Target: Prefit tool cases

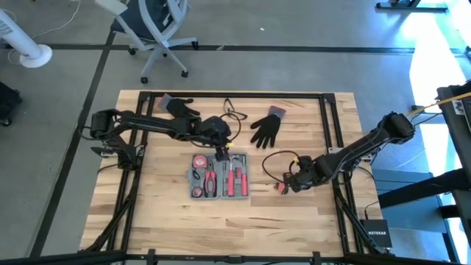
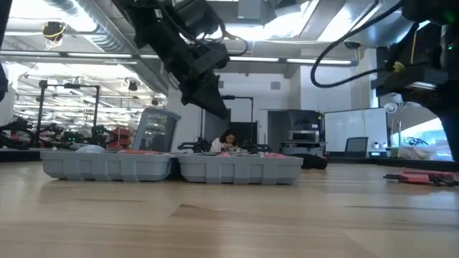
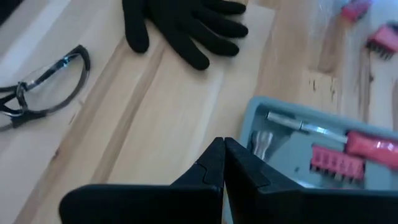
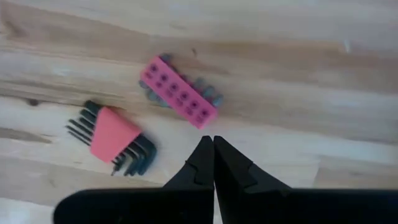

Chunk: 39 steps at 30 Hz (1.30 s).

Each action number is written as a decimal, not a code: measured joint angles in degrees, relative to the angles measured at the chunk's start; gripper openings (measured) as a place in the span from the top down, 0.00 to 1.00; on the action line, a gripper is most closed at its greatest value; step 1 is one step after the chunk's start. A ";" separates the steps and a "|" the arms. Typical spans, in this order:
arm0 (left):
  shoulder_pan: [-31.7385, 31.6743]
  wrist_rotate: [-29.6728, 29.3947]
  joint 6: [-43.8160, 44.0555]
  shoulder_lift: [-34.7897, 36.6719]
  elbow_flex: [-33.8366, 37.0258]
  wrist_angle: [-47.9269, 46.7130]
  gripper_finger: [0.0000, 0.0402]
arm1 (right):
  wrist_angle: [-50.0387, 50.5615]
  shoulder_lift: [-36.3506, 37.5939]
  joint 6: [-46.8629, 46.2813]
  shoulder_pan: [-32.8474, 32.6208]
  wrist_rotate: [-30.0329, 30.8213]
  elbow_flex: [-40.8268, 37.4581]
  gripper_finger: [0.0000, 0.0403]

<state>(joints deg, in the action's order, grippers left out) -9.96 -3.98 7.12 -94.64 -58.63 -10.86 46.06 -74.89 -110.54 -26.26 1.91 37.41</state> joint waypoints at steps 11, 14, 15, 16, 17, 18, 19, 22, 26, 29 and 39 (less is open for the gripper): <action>-2.25 -0.03 -3.09 -0.01 0.02 -8.09 1.00 | -3.04 -1.89 -5.38 0.02 0.96 -3.05 1.00; -2.25 -0.03 -3.09 -0.01 0.02 -8.67 1.00 | -5.46 -3.80 -5.38 0.02 0.92 -3.13 1.00; -2.23 -0.03 -3.09 -0.01 0.02 -8.58 1.00 | -6.24 -4.34 -5.38 0.02 0.88 -3.10 1.00; -2.23 -0.03 -3.09 -0.01 0.02 -8.56 1.00 | -6.98 -4.90 -5.38 0.02 0.89 -3.10 1.00; -2.23 -0.03 -3.09 -0.01 0.02 -8.56 1.00 | -7.50 -5.44 -5.42 0.02 0.96 -3.01 1.00; -2.22 -0.01 -3.08 -0.01 0.02 -8.59 1.00 | -7.63 -5.94 -5.95 0.02 1.27 -2.91 1.00; -2.21 0.00 -3.04 -0.01 0.02 -8.62 1.00 | -7.57 -6.29 -6.37 0.05 1.81 -2.91 1.00; -2.21 -0.03 -2.98 -0.01 0.02 -8.68 1.00 | -5.87 -6.54 -6.38 1.62 1.95 -2.80 1.00; -2.10 -0.02 -2.91 -0.01 0.02 -8.66 1.00 | -5.60 -6.60 -3.68 5.16 2.26 -2.91 1.00; -2.10 0.02 -2.62 -0.01 0.02 -8.64 1.00 | -7.42 -6.60 -2.06 7.68 5.07 -3.01 1.00; -1.60 6.56 -2.63 -0.01 0.04 -2.22 1.00 | -19.27 -6.95 8.82 18.32 17.34 -3.23 1.00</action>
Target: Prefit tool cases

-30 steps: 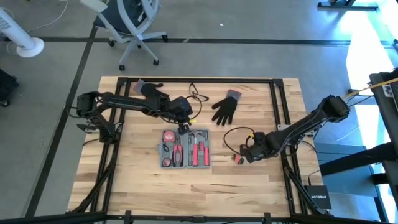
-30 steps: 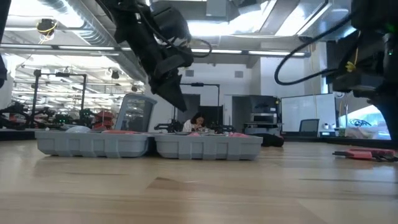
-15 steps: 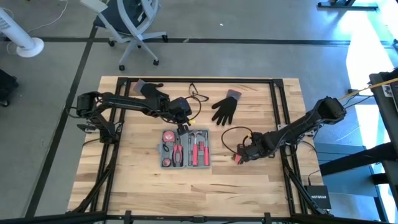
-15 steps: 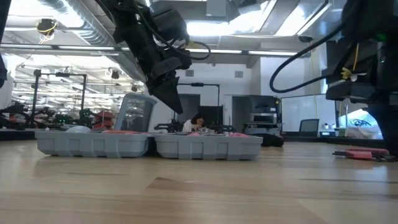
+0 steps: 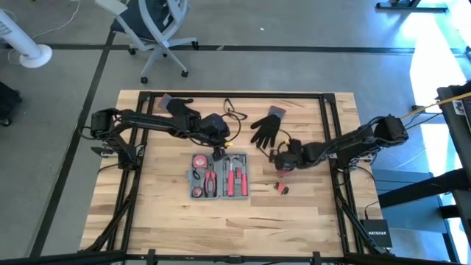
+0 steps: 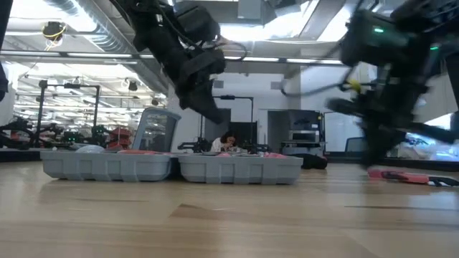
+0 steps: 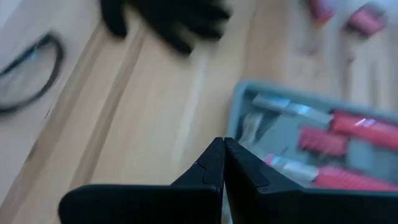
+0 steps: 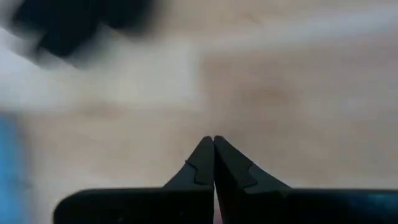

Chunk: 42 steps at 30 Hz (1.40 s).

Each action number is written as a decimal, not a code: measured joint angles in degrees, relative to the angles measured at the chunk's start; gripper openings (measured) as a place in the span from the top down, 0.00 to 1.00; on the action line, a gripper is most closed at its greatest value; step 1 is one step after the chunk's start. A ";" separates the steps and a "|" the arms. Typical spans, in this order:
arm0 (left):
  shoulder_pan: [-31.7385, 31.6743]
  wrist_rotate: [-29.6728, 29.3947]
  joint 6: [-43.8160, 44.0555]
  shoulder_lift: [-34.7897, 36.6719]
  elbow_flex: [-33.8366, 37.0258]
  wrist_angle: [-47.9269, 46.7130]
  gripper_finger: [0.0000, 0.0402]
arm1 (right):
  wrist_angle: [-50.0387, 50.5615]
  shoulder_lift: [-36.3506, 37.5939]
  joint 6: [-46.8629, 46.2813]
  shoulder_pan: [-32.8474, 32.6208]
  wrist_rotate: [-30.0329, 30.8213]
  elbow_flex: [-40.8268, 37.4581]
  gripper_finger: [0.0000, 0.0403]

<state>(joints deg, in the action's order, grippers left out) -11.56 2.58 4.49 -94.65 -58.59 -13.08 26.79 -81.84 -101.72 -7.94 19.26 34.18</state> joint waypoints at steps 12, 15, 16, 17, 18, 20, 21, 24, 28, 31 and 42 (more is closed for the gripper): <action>3.39 4.49 0.24 -4.36 -2.29 12.20 1.00 | 23.06 14.16 10.35 -1.40 -0.86 4.65 1.00; 3.77 6.79 -0.11 -9.18 -6.64 11.94 1.00 | 26.99 19.89 10.00 -6.44 -1.93 4.69 1.00; 4.07 7.01 -0.39 -10.81 -8.29 12.09 1.00 | 27.15 21.65 8.65 -8.16 -2.01 4.72 1.00; 4.34 7.12 -0.73 -12.52 -10.01 12.11 1.00 | 27.34 23.18 7.71 -9.81 -2.10 4.72 1.00; 4.52 7.20 -1.24 -14.41 -11.74 12.08 1.00 | 27.13 24.34 7.62 -11.32 -2.35 4.72 1.00; 4.93 7.34 -2.16 -18.15 -15.19 12.13 1.00 | 26.32 24.90 7.57 -13.86 -4.28 4.72 1.00; 5.05 7.48 -2.40 -20.13 -16.91 11.67 1.00 | 25.76 24.44 7.47 -15.19 -5.27 4.73 1.00; 5.03 9.34 -3.45 -25.49 -22.99 9.79 1.00 | 22.82 21.79 6.94 -18.84 -5.96 4.72 1.00; 5.04 10.63 -4.91 -31.21 -30.06 4.77 1.00 | 21.08 15.55 2.48 -20.81 -8.19 4.43 1.00; 5.08 10.60 -4.70 -33.26 -32.10 3.68 1.00 | 21.44 10.25 -4.87 -20.79 -8.31 3.26 1.00; 2.33 11.79 -12.80 -33.11 -29.84 -8.41 1.00 | 10.51 1.90 -10.15 -13.66 -1.30 -0.61 1.00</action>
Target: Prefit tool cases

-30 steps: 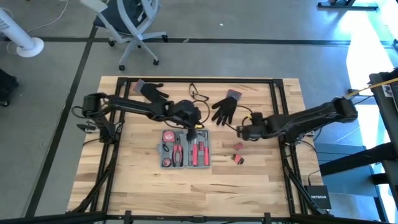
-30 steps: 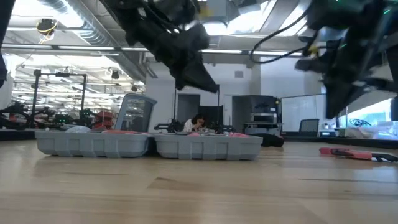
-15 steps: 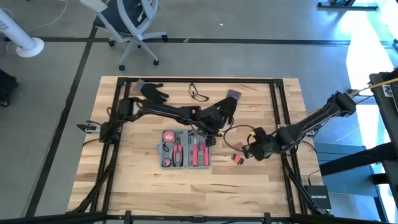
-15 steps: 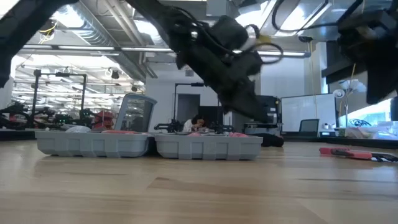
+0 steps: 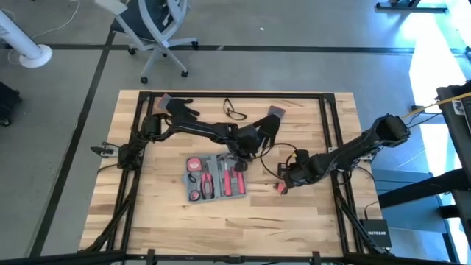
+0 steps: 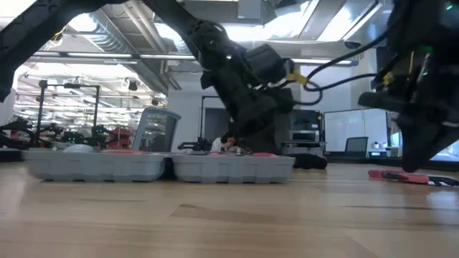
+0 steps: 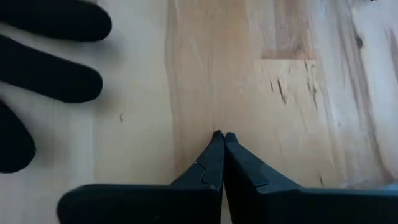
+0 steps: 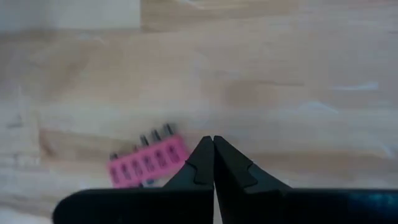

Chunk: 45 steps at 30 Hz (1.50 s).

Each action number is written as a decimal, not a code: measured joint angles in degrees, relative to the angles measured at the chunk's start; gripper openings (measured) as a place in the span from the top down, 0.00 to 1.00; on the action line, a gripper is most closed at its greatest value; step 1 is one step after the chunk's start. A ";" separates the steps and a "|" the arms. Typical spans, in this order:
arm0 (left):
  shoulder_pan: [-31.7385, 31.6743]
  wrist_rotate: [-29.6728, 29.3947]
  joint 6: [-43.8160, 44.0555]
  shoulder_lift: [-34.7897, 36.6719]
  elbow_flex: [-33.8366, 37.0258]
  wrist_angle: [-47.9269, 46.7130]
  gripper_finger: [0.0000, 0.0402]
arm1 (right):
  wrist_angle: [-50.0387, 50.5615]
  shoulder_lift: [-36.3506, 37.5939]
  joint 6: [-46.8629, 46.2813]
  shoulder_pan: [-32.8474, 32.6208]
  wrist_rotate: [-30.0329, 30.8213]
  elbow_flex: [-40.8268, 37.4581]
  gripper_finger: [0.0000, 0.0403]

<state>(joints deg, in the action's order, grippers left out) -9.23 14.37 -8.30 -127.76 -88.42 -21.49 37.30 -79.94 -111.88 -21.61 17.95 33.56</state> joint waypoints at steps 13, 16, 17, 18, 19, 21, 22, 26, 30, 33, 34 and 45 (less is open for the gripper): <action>-1.44 2.70 -0.07 5.01 7.84 -1.37 1.00 | -9.02 -3.22 5.16 2.56 -0.47 -0.02 1.00; -1.12 2.88 0.12 7.39 10.98 -1.33 1.00 | -12.91 -3.30 5.05 2.56 -0.53 -0.02 1.00; -0.79 2.88 0.14 8.05 12.28 -0.59 1.00 | -14.33 -3.31 5.05 2.56 -0.46 0.00 1.00; -0.34 2.83 0.47 8.68 13.54 0.46 1.00 | -15.50 -3.48 5.01 2.56 0.02 0.00 1.00; 0.19 2.67 0.98 9.44 14.78 1.48 1.00 | -16.99 -3.73 4.99 2.54 0.51 0.00 1.00; 1.35 2.30 2.63 10.57 17.31 4.30 1.00 | -19.70 -4.24 5.01 2.74 0.98 0.01 1.00; 2.09 2.33 3.67 10.88 18.37 5.48 1.00 | -21.73 -4.71 5.01 3.01 1.13 0.07 1.00; 5.55 2.16 7.63 11.92 21.18 10.99 1.00 | -26.25 -7.21 5.76 4.12 1.09 0.47 1.00; 8.83 3.43 6.11 12.06 21.36 14.33 1.00 | -25.22 -6.65 8.68 3.92 2.24 2.26 1.00; 9.55 3.63 2.99 12.17 20.72 15.13 1.00 | -20.12 -3.22 12.12 2.46 3.19 4.66 1.00; 9.44 3.37 2.26 12.22 20.54 15.36 1.00 | -17.12 -2.13 13.10 1.68 3.58 5.62 1.00; 5.55 0.04 0.62 11.57 20.02 27.48 1.00 | -10.34 0.18 -4.15 -13.12 4.80 7.80 1.00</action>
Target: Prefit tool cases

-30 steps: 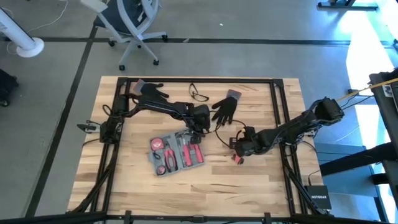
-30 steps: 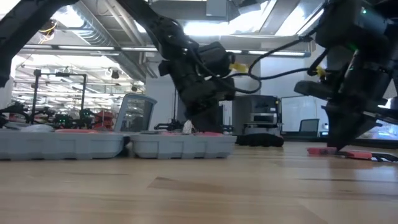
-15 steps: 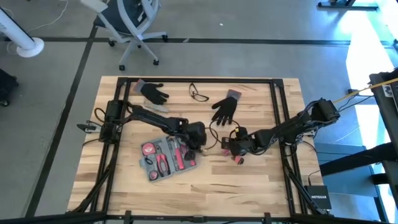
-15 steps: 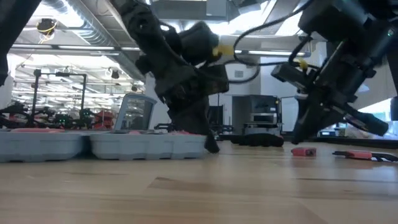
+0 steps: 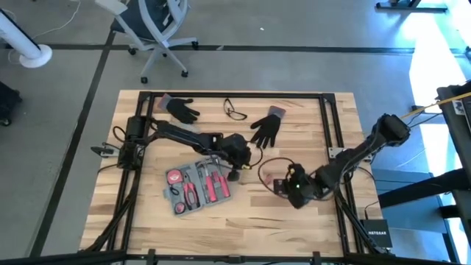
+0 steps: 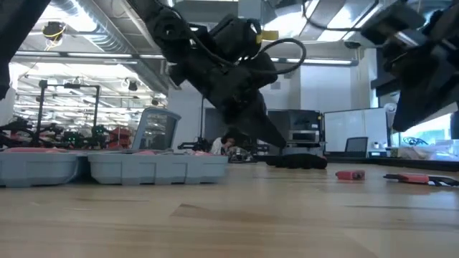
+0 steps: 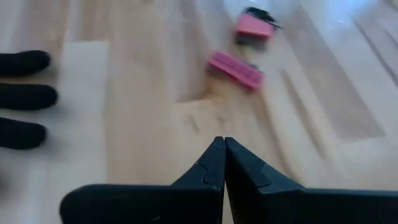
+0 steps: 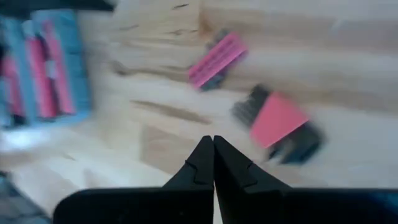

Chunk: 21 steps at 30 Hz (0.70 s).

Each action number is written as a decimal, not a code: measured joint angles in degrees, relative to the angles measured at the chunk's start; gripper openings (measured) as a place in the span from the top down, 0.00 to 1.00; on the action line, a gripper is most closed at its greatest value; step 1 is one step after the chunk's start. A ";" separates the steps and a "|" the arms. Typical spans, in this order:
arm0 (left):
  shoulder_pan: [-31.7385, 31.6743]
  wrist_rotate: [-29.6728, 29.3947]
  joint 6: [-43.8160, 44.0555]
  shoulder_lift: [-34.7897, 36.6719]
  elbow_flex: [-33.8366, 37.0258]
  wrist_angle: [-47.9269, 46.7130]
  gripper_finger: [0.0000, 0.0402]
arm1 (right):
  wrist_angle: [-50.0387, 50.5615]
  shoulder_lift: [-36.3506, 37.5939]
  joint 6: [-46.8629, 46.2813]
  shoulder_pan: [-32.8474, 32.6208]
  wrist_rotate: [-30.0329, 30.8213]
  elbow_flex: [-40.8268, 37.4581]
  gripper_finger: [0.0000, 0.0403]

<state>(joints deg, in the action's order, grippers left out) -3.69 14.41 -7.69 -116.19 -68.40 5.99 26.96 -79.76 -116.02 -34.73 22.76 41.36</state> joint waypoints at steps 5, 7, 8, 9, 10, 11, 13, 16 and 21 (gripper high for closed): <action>-1.48 0.14 -1.35 -5.26 -4.83 -2.82 1.00 | -3.70 -4.00 -5.33 -1.42 1.40 -0.03 1.00; -2.05 1.48 -1.31 -8.03 -8.12 -4.61 1.00 | -3.69 -5.58 -6.57 -0.06 1.49 -0.11 1.00; -2.27 2.25 -1.29 -9.15 -9.90 -4.97 1.00 | -4.06 -5.91 -6.87 0.72 1.64 -0.11 1.00; -2.45 2.67 -1.32 -10.19 -11.52 -5.91 1.00 | -4.31 -6.15 -6.84 1.66 1.61 -0.09 1.00; -2.60 2.76 -1.55 -10.95 -12.92 -6.20 1.00 | -4.48 -6.43 -6.72 2.73 1.33 -0.04 1.00; -2.70 2.76 -1.91 -11.64 -14.27 -6.06 1.00 | -4.26 -6.82 -6.69 3.70 0.86 0.00 1.00; -2.77 2.81 -2.98 -13.30 -16.34 -6.51 1.00 | -2.40 -7.52 -6.61 5.47 0.46 0.00 1.00; -2.79 3.00 -3.86 -14.78 -18.10 -7.99 1.00 | 0.44 -8.03 -6.54 8.14 -0.43 0.00 1.00; -2.79 3.67 -3.15 -15.31 -18.23 -8.20 1.00 | 0.29 -9.27 -3.05 11.31 -2.62 0.00 1.00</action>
<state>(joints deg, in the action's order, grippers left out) -6.48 18.08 -10.84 -131.50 -86.63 -2.21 27.25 -89.03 -119.07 -23.41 20.14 41.36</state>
